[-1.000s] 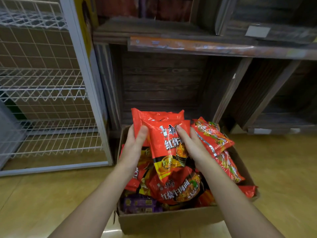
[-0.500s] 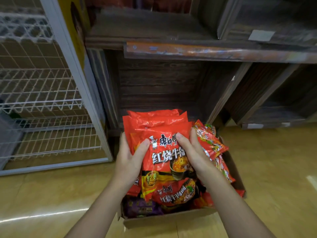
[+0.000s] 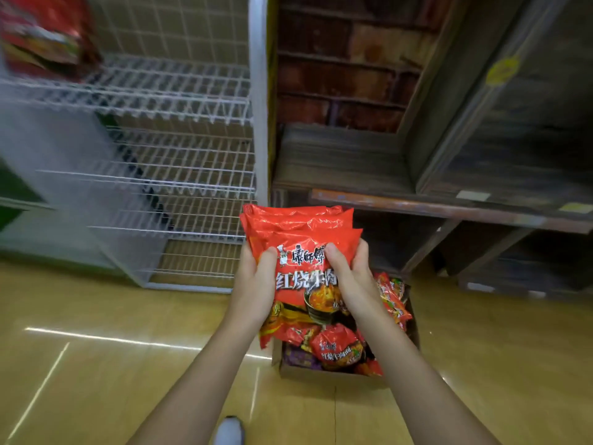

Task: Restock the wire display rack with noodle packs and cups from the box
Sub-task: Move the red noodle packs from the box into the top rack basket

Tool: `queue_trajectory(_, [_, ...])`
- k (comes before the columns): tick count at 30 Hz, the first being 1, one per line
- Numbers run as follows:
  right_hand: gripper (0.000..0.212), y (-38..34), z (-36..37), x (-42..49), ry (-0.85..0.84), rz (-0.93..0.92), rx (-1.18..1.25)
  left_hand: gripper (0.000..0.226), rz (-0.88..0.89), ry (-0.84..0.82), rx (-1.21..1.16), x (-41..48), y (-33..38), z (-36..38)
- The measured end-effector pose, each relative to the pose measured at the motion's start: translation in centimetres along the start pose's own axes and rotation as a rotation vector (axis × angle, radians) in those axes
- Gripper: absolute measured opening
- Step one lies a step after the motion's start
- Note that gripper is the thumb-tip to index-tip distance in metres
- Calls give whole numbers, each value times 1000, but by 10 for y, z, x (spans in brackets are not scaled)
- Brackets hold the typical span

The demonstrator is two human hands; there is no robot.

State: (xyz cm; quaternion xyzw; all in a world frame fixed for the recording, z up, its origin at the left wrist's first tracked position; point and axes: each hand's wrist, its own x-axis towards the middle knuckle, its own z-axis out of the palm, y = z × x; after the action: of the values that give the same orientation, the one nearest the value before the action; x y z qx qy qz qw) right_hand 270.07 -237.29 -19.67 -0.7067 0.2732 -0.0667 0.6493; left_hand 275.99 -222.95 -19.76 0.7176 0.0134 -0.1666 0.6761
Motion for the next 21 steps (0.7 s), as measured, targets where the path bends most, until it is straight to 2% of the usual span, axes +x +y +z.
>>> queue_trajectory(3, [55, -57, 15, -22, -52, -36, -2, 23, 55, 80, 40, -20, 54, -23])
queue_trajectory(6, [49, -111, 44, -33, -71, -82, -14, 23, 95, 153, 53, -28, 102, -60])
queue_trajectory(12, [48, -191, 128, -31, -88, -131, 3, 26, 149, 172, 74, -10, 170, -148])
queue_trajectory(17, [46, -245, 207, -17, -57, -195, 54, 44, 205, 61, 45, 32, 216, -230])
queue_trajectory(21, [48, -273, 250, 4, -36, -203, 26, 80, 233, -45, 148, 63, 242, -278])
